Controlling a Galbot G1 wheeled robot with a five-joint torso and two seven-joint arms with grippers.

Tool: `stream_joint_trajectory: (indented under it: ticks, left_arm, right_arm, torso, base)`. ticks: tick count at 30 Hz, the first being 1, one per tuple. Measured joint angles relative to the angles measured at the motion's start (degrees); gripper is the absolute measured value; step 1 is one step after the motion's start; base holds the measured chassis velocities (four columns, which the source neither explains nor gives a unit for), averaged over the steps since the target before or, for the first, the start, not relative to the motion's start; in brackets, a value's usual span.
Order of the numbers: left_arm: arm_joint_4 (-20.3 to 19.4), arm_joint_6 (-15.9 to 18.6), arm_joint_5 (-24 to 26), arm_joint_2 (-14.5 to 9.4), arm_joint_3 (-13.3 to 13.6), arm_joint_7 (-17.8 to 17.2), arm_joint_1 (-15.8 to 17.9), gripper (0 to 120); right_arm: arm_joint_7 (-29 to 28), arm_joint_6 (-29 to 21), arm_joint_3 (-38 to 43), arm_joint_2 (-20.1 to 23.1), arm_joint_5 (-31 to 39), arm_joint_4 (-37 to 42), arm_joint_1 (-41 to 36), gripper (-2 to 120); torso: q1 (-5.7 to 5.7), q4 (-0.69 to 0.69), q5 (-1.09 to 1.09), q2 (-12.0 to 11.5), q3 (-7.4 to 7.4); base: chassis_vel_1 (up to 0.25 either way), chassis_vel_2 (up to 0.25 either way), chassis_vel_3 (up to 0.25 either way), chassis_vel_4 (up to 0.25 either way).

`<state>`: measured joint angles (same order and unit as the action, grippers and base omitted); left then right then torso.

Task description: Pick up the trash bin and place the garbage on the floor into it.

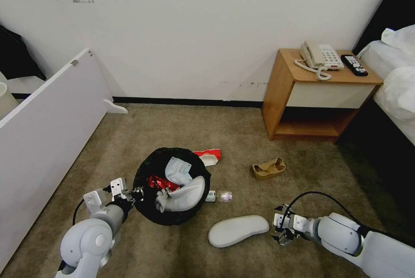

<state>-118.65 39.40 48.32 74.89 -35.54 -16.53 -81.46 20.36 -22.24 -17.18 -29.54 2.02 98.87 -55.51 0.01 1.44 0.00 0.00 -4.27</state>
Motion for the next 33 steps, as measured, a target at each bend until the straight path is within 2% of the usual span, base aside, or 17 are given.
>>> stream_joint_trajectory:
  ticks: [16,33]
  left_arm:
    - [-0.16,-0.03,-0.39,0.58,-0.01,0.04,-0.25,2]
    - [0.70,-0.05,-0.74,1.32,-0.08,0.05,-0.12,2]
  right_arm:
    - [0.77,1.25,-0.97,-2.97,-0.65,-2.87,1.40,100]
    - [2.28,4.70,-6.13,-9.68,-0.99,-10.71,7.68,100]
  torso:
    - [0.00,0.00,0.00,0.00,0.00]
    - [0.00,0.00,-0.01,0.00,0.00]
  base:
    - [0.000,0.000,0.000,0.000]
    - [0.000,0.000,0.000,0.000]
